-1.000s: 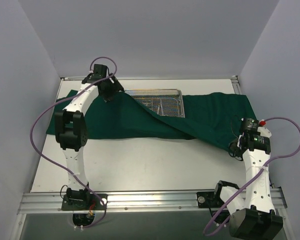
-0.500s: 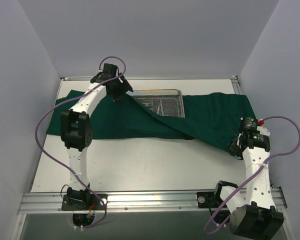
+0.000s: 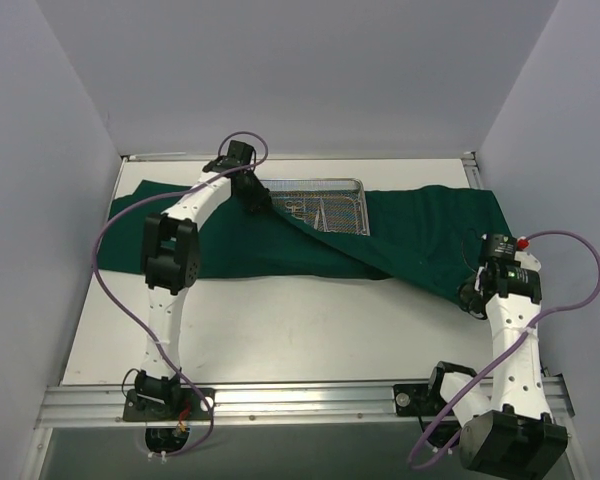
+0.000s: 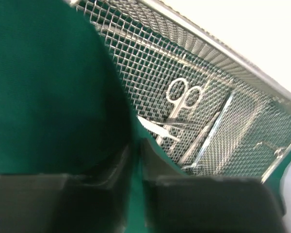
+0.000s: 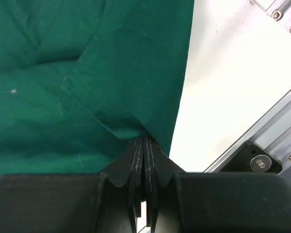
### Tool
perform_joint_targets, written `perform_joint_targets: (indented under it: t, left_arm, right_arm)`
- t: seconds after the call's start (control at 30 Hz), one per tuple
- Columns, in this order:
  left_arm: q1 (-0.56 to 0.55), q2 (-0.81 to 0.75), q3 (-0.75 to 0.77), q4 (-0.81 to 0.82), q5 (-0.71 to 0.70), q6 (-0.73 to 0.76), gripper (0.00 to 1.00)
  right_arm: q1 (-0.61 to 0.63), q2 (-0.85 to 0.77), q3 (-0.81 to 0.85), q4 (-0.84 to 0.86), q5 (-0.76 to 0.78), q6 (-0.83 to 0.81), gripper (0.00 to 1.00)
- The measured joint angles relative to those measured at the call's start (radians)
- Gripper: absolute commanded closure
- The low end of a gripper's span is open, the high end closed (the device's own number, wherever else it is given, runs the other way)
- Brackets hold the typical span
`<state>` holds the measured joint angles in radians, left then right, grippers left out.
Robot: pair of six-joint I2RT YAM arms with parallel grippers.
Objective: Open and lay out the surgical kit
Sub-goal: Open the surgical kit at the center of the board.
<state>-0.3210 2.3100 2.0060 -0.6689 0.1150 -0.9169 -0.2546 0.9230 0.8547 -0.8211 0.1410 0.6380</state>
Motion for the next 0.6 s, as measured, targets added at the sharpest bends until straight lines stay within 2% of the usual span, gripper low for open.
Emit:
perform_joint_targets:
  t: [0.03,0.07,0.23,0.33,0.43,0.6]
  left_arm:
    - [0.002,0.006,0.002,-0.002,0.001,0.002,0.96]
    - [0.003,0.011,0.008,-0.005,0.001,0.010,0.98]
    - [0.007,0.008,0.063,-0.042,-0.017,0.105,0.98]
    - [0.006,-0.049,0.037,-0.075,-0.047,0.185,0.98]
    - [0.006,-0.206,-0.096,-0.100,-0.078,0.251,0.98]
    - [0.007,-0.660,-0.439,-0.137,-0.114,0.301,0.98]
  right_arm:
    - [0.000,0.000,0.002,0.000,0.000,-0.004,1.00]
    - [0.000,0.001,0.005,0.001,0.000,-0.009,1.00]
    - [0.001,0.027,0.051,0.003,-0.005,-0.040,1.00]
    - [0.016,0.068,0.118,0.006,-0.006,-0.058,1.00]
    - [0.031,0.120,0.190,0.011,-0.016,-0.063,1.00]
    - [0.047,0.219,0.278,-0.020,-0.047,-0.064,1.00]
